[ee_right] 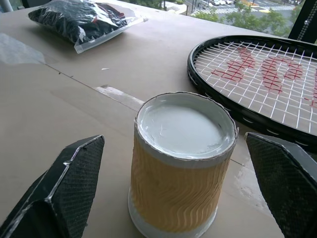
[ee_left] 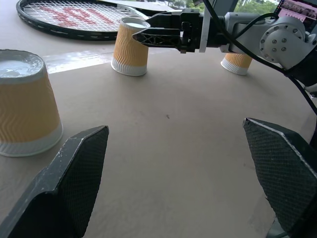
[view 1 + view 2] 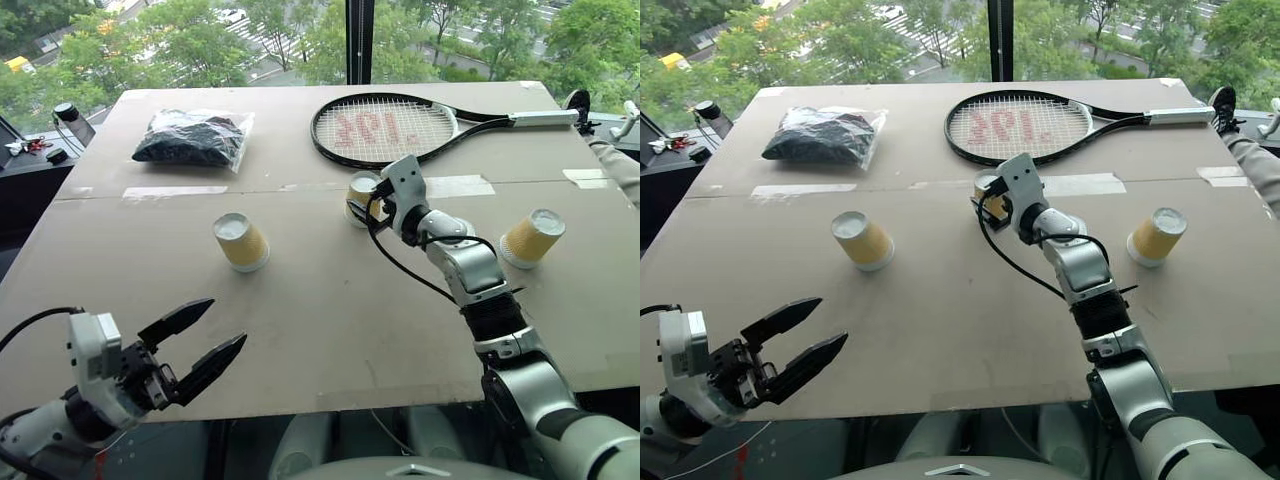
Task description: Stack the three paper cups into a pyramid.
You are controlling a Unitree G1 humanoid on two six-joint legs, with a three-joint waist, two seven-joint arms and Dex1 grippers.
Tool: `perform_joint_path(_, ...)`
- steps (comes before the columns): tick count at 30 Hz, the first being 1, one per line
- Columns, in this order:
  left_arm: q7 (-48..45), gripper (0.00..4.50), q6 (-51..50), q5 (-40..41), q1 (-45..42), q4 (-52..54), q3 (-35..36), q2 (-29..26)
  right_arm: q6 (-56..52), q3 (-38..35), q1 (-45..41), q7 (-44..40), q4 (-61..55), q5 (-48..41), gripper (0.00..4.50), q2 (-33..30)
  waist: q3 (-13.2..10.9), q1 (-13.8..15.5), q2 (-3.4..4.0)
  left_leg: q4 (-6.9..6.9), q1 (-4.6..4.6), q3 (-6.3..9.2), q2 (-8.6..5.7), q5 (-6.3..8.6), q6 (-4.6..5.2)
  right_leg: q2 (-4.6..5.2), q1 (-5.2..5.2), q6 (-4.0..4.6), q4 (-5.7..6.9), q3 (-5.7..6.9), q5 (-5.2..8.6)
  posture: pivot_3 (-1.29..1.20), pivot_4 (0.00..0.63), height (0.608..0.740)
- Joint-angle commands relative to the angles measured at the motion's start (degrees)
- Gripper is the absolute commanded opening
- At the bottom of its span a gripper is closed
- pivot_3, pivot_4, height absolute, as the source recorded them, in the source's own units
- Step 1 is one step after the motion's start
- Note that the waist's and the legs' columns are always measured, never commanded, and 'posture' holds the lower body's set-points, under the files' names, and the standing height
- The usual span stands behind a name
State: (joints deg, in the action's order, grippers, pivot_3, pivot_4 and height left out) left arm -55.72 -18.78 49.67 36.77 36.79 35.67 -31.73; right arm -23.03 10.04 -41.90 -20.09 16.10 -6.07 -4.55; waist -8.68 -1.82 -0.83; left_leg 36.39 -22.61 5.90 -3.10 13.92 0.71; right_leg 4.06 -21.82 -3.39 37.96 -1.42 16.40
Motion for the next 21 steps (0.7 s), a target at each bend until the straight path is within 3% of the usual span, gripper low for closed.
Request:
perform_joint_path(1,0.0,4.47,2.3,0.4,1.1,1.5,2.1,0.9,4.7,-1.6,-3.9,2.2,6.0,1.3,4.5,1.8,0.0,-0.3,0.01,0.0,0.0,0.0,0.01,0.0,0.0,-0.01,-0.01,0.0,0.01,0.01,0.0,0.0,0.15,0.74)
perform_joint_path(5,-0.2,4.47,3.2,0.4,1.9,1.4,2.8,1.5,7.9,-3.0,-6.2,2.8,11.4,1.5,4.5,2.3,0.0,-0.5,0.02,-0.01,-0.01,-0.01,0.0,0.0,-0.01,-0.03,-0.02,0.0,-0.01,0.0,0.0,0.0,0.15,0.74)
perform_joint_path(10,-1.0,4.5,4.8,1.6,0.2,0.1,4.0,1.4,8.9,-3.4,-5.7,-0.3,10.0,0.7,2.47,1.5,0.0,-0.5,0.05,-0.03,-0.01,-0.02,0.01,0.01,0.01,-0.03,-0.04,0.0,0.0,0.0,0.0,0.0,0.15,0.74)
perform_joint_path(15,-1.4,4.5,4.0,3.8,-3.9,-0.8,3.9,-0.5,4.8,-2.9,-1.2,-5.4,-0.1,-0.6,2.47,-2.2,0.0,-0.4,0.05,-0.04,-0.01,-0.02,0.01,0.01,0.01,-0.03,-0.05,0.0,-0.01,0.0,0.0,0.0,0.15,0.74)
perform_joint_path(21,-2.1,4.5,0.9,5.6,-8.7,-3.2,2.8,-4.9,-7.5,-3.9,9.8,-18.7,-25.8,-9.5,2.47,-15.7,-0.1,-0.1,0.09,-0.03,-0.1,0.02,-0.02,0.13,0.22,0.0,-0.03,-0.01,-0.07,0.05,0.0,0.0,0.15,0.74)
